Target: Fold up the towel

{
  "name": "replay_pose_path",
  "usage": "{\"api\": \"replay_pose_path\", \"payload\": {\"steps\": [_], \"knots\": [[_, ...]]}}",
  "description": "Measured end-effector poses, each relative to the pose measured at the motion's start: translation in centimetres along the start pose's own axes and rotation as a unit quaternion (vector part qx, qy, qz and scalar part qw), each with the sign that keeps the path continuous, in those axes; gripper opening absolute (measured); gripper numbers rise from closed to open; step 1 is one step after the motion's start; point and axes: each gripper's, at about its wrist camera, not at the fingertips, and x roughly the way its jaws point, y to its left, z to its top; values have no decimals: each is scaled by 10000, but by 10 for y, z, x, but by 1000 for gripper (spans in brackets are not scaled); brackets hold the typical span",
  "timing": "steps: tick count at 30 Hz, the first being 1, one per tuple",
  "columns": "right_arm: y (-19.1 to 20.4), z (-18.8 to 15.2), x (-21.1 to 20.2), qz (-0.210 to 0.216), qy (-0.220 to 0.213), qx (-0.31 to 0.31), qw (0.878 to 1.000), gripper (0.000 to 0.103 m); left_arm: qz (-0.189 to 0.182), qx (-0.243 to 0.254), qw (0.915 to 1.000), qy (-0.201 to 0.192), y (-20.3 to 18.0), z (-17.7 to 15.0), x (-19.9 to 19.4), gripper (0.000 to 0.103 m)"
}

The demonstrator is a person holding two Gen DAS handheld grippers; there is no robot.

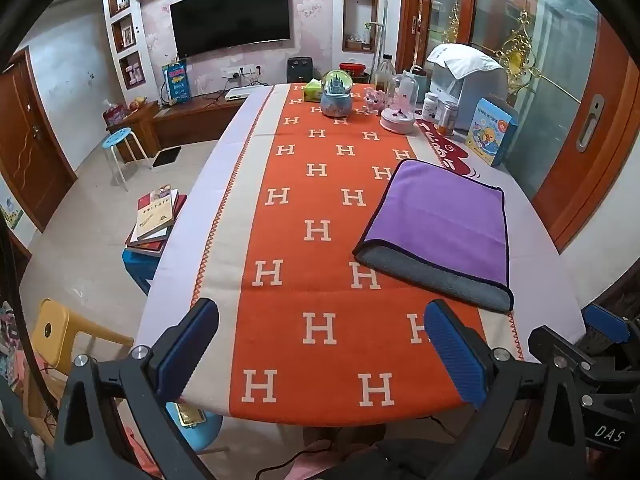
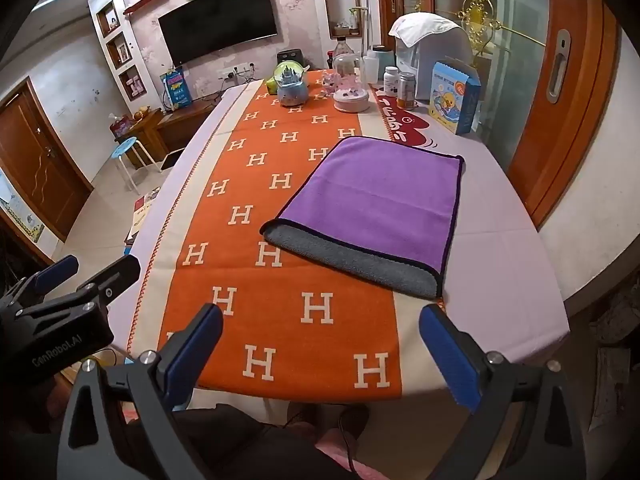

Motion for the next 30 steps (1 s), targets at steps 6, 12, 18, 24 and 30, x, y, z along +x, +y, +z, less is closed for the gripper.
{"api": "replay_pose_path", "payload": {"steps": [6, 12, 18, 24, 30], "knots": [[1, -1, 0, -24, 2, -16, 10000, 99, 12, 4, 10000, -17, 0, 1, -1, 102], [2, -1, 0, -22, -2, -15, 10000, 99, 44, 17, 10000, -11, 2, 2, -5, 102], [2, 0, 0, -25, 5, -16, 10000, 99, 24, 14, 10000, -9, 4, 6, -6, 102], [3, -1, 1, -32, 6, -17, 10000, 99, 27, 18, 10000, -18, 4, 5, -6, 102], [3, -1, 2, -49, 26, -24, 10000, 99, 6, 29, 10000, -2, 3, 3, -4, 102]]}}
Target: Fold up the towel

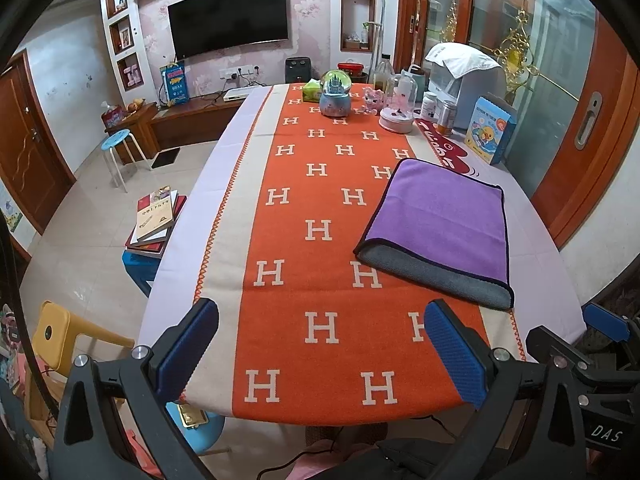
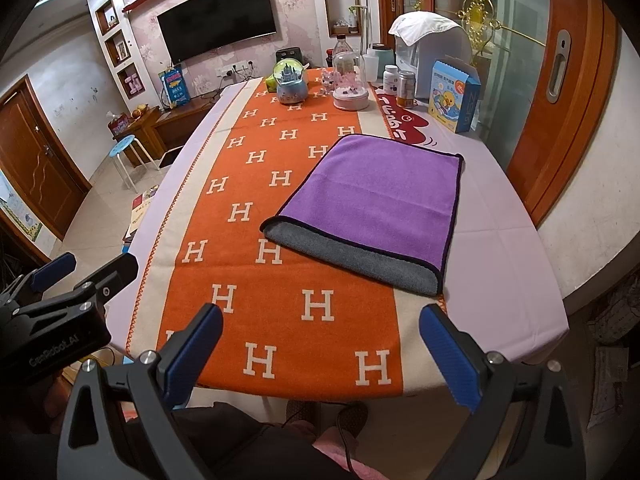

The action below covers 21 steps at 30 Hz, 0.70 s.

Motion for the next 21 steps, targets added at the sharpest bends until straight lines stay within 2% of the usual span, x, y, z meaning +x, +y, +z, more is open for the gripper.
{"api": "replay_pose_path", "payload": {"steps": [9, 21], "knots": [[0, 2, -1, -29, -17, 1, 10000, 99, 14, 10, 10000, -4, 0, -1, 1, 102], [6, 1, 0, -229, -14, 210, 9995, 99, -109, 308, 9995, 29, 3, 5, 11, 102]]}}
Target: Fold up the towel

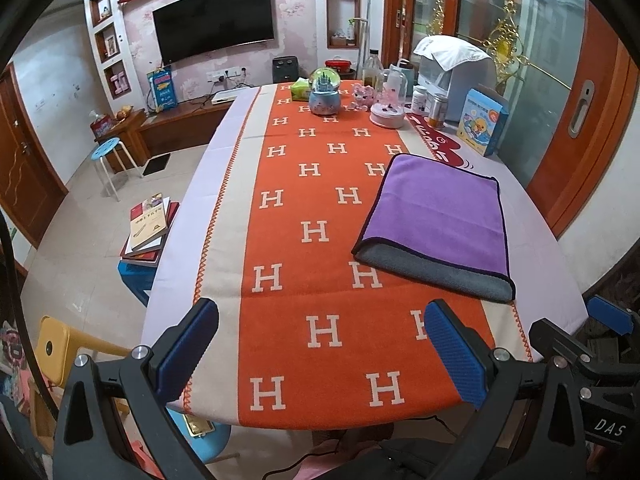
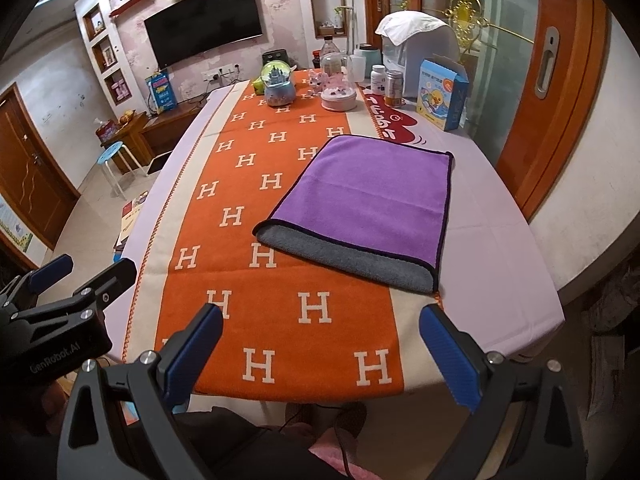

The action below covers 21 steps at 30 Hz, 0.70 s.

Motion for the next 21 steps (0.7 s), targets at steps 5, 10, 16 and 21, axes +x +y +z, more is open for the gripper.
{"api": "replay_pose_path", "payload": {"steps": [5, 10, 16, 21], "knots": [[2, -2, 2, -107, 13, 237, 9997, 99, -161, 207, 9996, 46, 3, 3, 7, 102], [4, -4, 6, -275, 27, 544, 9981, 99, -415, 490, 9979, 98, 6, 10, 17, 102], [6, -9, 9, -431, 43, 807, 9958, 99, -693, 815, 9941, 196, 3, 15, 32, 102], [0, -12, 9, -561, 54, 1028, 9931, 99, -856, 1046, 9902, 348, -4, 18, 46, 102]]}}
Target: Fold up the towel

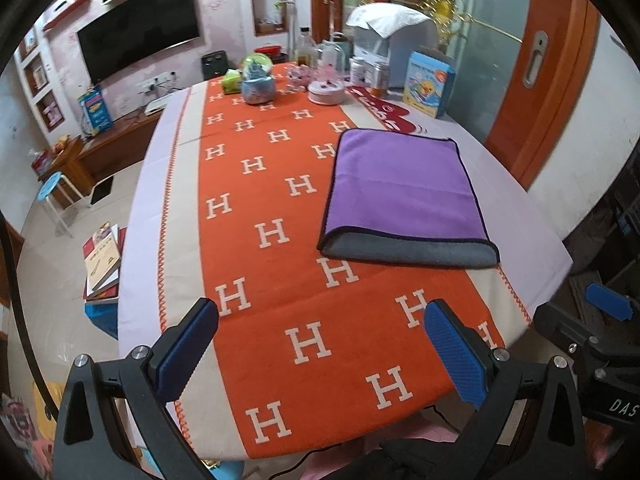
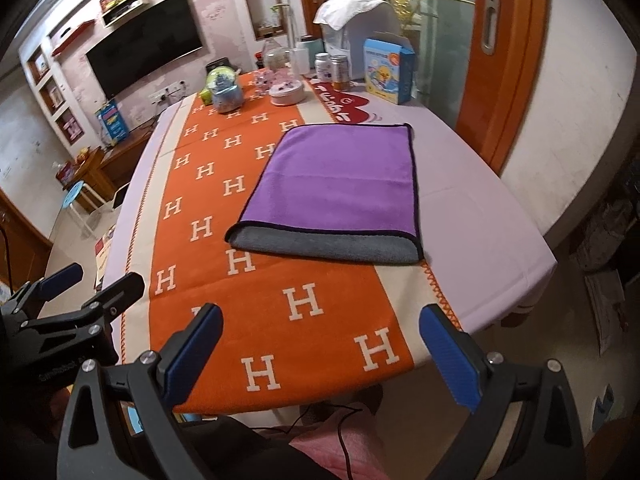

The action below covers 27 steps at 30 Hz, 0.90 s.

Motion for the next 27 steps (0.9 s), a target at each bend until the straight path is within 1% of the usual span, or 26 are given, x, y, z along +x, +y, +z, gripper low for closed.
{"api": "replay_pose_path", "payload": {"steps": [6, 12, 20, 23, 27], "knots": [[-15, 5, 7, -93, -37, 244, 9997, 99, -133, 284, 9994, 131, -9, 8, 16, 102], [-35, 19, 19, -219, -116, 372, 9990, 99, -122, 460, 9986, 240, -17, 22, 35, 102], [-58, 41, 47, -339, -216, 135, 9991, 97, -54, 623, 9972, 417, -26, 48, 71, 102], [-65, 47, 61, -251, -247, -72, 9994, 92, -78, 685, 9963, 522, -31, 57, 88, 102], [-76, 53, 83, -44, -241, -248, 9994, 90, -122, 874, 9938, 672, -38, 64, 113, 102]]}}
